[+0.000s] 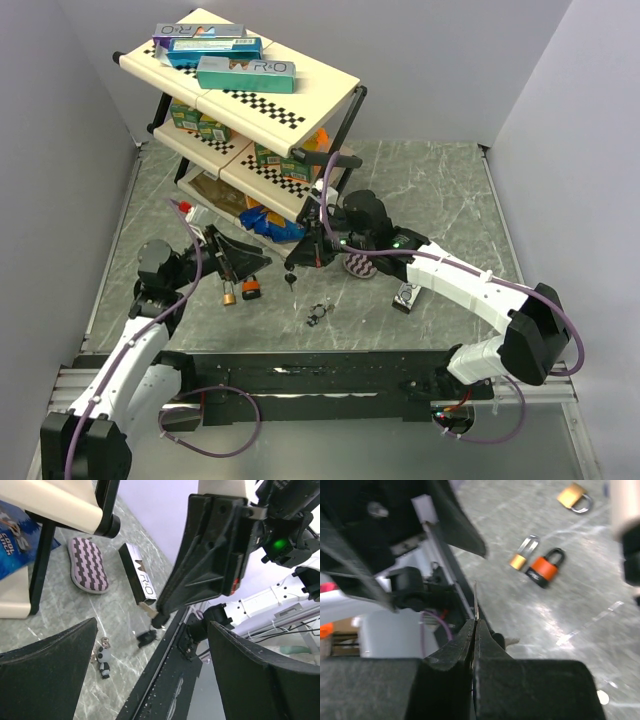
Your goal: Unlock with the key
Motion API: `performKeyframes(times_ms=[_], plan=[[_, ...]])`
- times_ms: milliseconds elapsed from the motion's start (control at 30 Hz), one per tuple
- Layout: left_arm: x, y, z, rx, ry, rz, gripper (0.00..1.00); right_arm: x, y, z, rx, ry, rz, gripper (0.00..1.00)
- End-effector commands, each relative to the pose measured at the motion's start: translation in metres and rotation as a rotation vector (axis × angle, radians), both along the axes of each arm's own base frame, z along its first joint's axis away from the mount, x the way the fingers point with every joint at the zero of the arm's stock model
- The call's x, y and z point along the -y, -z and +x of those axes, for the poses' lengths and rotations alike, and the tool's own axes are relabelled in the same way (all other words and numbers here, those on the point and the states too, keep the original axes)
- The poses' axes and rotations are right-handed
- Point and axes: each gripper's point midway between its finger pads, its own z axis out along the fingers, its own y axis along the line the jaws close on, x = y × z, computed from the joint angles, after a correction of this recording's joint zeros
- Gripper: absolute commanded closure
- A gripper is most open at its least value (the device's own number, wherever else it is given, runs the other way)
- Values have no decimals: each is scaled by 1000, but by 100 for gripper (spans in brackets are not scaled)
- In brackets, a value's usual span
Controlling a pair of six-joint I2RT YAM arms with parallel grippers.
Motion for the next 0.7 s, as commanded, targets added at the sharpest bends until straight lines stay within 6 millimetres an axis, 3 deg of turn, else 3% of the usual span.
performKeyframes(times_ms=[0, 333, 467, 667], plan=[[6, -17, -2, 58, 47, -13, 4, -10, -44, -7, 19, -56, 154, 100], [17, -24, -5, 63, 110, -51, 15, -18, -46, -13, -25, -102, 194, 100], [18, -33, -9, 77, 122, -102, 22, -19, -42, -13, -38, -107, 190, 100], [20, -32, -9, 68, 125, -103, 35, -21, -41, -13, -49, -110, 188, 100]])
